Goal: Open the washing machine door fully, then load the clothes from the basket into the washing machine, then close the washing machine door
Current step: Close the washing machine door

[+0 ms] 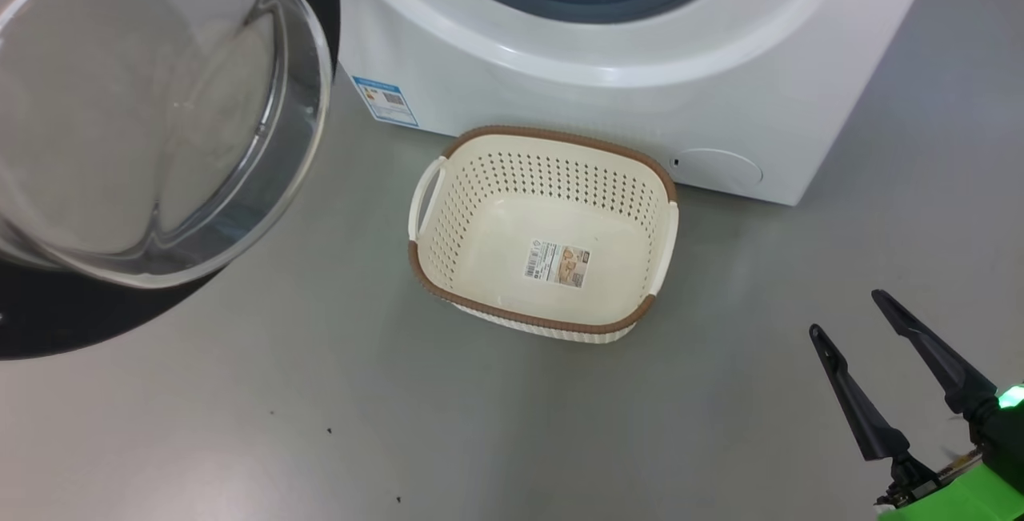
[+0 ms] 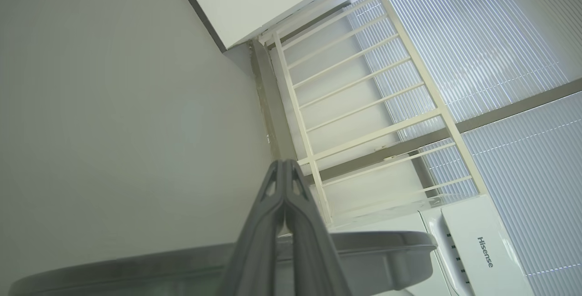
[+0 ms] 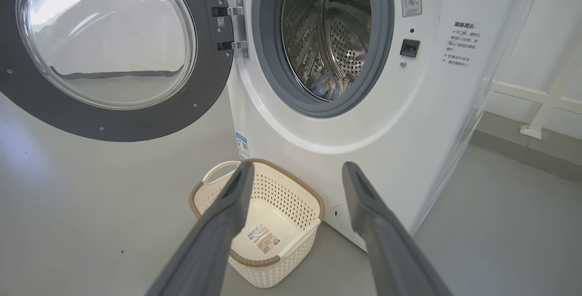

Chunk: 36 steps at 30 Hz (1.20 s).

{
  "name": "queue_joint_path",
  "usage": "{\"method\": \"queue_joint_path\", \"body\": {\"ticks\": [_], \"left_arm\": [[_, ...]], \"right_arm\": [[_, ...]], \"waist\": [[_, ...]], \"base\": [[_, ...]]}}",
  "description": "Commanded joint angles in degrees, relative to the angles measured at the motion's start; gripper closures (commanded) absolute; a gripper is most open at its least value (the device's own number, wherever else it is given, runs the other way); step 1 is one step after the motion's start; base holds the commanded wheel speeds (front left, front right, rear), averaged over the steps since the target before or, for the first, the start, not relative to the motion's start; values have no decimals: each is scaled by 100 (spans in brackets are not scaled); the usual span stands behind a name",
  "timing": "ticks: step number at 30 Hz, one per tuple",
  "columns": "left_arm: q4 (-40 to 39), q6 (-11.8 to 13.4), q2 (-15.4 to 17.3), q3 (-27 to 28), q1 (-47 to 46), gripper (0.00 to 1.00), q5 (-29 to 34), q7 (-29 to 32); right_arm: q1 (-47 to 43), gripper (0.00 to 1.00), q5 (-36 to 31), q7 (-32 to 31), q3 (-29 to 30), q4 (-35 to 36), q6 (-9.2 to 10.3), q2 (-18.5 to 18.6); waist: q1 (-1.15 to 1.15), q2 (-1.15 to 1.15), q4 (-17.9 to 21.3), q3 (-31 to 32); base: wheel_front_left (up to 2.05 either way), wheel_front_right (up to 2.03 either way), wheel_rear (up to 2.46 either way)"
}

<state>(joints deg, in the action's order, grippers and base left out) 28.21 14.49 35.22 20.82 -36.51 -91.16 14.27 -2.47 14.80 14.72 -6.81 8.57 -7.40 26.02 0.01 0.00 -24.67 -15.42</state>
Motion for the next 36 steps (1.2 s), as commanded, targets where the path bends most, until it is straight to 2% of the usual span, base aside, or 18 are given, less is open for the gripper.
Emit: {"method": "queue_joint_path", "body": {"ticks": [1,8,18,30,36], "left_arm": [[-237,65,345,120,90,100,78,-27],[-307,88,237,103,130,100,130,-133],[-318,131,281,-75,172,100,275,-55],[-487,-340,441,-311,451,100,181,679],[-664,-424,464,-220,595,100,-36,1009]], "right_arm": [[92,0,106,-8,-76,175,-9,170],[127,0,122,-22,-3,230,-9,236],[120,0,113,-31,80,262,-9,257],[148,0,122,-43,39,243,-9,253],[136,0,125,-50,30,239,-9,256]], "waist": [[-1,0,112,-154],[-1,0,193,-322],[-1,0,151,-435],[-1,0,62,-379],[-1,0,13,-346]], "base": [[0,0,0],[0,0,0],[0,0,0],[0,0,0],[0,0,0]]}}
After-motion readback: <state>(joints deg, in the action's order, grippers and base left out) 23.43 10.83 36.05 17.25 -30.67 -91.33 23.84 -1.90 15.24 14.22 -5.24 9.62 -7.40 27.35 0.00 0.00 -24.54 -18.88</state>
